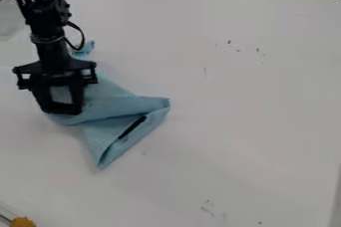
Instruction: Unfold the cloth from bottom left to top right
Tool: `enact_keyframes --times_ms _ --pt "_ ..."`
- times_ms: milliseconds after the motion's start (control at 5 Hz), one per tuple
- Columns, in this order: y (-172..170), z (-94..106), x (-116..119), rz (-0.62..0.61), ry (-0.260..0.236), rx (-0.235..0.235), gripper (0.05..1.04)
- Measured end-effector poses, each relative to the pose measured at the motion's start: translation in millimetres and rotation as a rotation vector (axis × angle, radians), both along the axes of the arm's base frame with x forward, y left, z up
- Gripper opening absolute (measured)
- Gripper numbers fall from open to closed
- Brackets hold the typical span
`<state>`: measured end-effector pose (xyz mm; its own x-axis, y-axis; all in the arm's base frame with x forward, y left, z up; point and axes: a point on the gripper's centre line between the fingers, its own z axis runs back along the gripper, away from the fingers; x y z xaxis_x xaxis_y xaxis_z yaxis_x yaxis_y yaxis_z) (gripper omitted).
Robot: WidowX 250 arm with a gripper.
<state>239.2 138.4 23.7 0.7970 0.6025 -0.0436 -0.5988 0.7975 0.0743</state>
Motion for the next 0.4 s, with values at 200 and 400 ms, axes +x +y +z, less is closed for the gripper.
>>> enact_keyframes --times_ms 200,400 --pt "-7 -1.8 -8 0.031 0.024 0.015 1.004" --pt "-11 -11.0 -19 0.070 0.018 -0.024 1.007"
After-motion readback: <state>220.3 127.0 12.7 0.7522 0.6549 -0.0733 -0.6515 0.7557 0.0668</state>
